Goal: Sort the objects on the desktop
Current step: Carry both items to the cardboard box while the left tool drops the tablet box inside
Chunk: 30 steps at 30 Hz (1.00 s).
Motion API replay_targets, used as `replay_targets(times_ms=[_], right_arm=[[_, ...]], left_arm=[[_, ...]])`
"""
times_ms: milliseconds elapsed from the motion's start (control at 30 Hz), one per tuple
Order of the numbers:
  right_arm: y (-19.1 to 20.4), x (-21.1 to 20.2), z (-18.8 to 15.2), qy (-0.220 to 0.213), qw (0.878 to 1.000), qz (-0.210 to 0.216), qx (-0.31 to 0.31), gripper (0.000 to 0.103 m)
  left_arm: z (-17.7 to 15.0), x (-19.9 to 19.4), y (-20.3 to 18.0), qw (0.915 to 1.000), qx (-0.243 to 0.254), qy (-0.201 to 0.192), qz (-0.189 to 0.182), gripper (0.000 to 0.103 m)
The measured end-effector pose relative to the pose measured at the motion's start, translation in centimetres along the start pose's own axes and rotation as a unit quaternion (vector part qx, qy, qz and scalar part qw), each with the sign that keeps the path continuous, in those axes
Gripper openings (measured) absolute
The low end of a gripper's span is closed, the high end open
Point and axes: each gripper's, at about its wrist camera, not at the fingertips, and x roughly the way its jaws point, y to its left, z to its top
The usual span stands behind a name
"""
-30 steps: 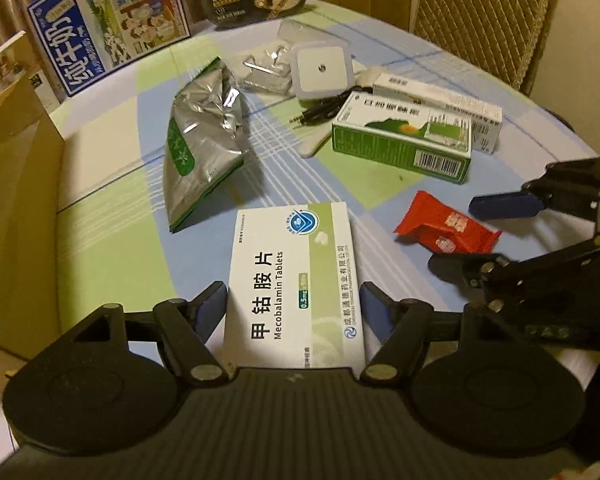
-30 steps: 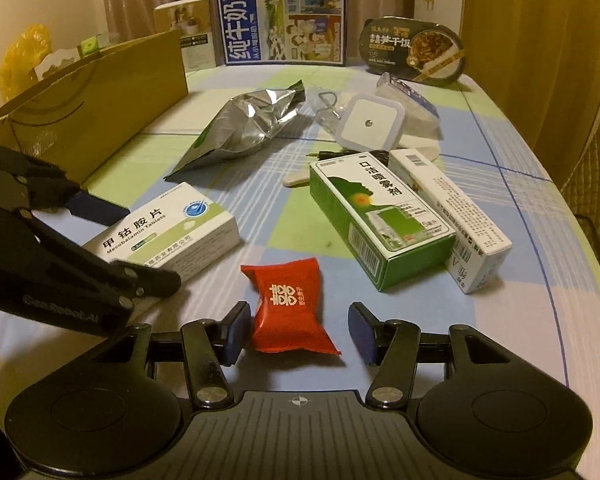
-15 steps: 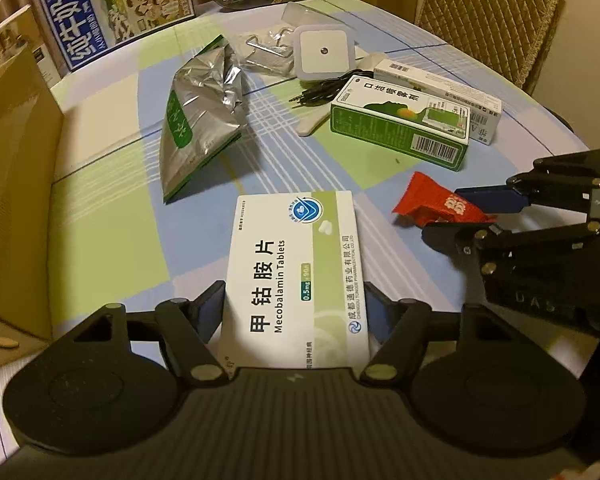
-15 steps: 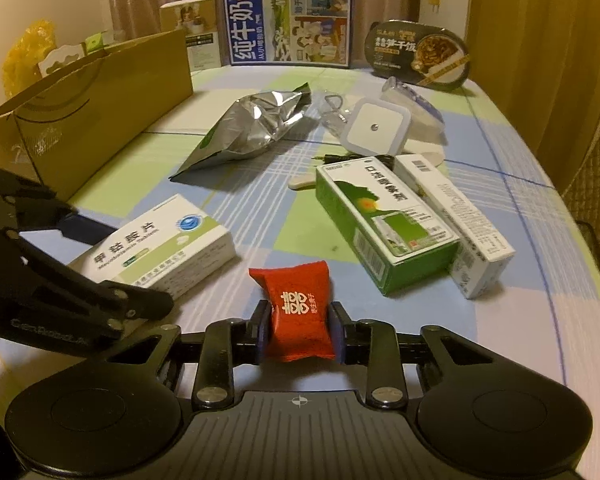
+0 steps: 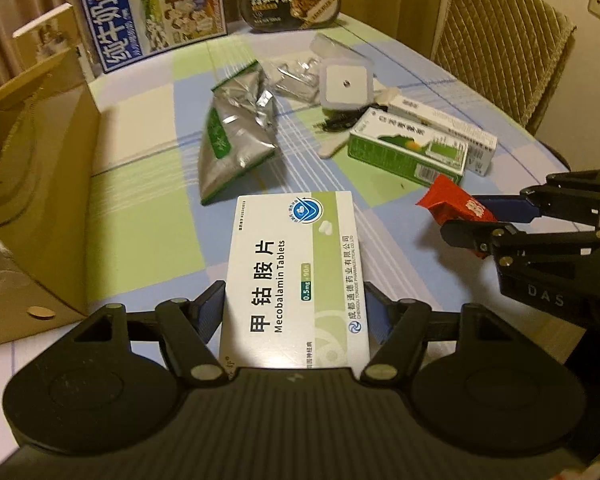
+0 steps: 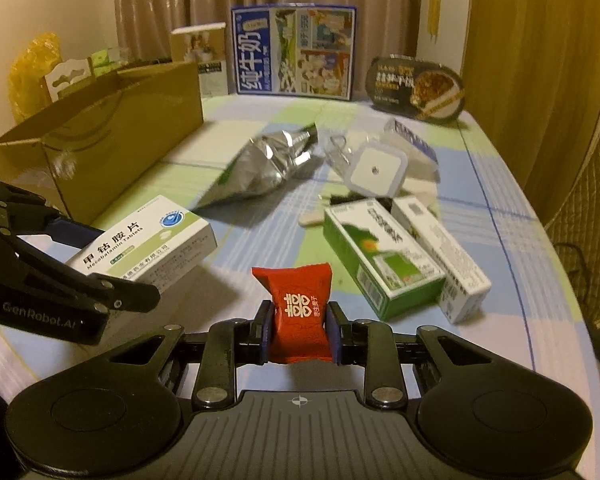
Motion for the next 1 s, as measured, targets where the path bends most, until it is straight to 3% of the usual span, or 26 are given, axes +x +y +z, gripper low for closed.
replay_targets(times_ms=[367,733,1000], right_arm=[[4.6,-1.1,7.3,-0.065,0.996,0.051,-0.025,0.024],[13.0,1.8,15.9,-0.104,0.985,0.130,-0.047,0.024],[18.0,6.2,19.3,-0.093,0.981,0.158,-0.059,0.024]], left_arm=[[2.1,-6.0,4.8,0.9969,-0.023,-0.056,0.050,0.067],[4.5,-12.4,16.3,0.9824,-0.071,-0.106,0.136,0.067],[4.7,-11.8,24.4,0.9755,-0.101,-0.107,0.164,0.067]])
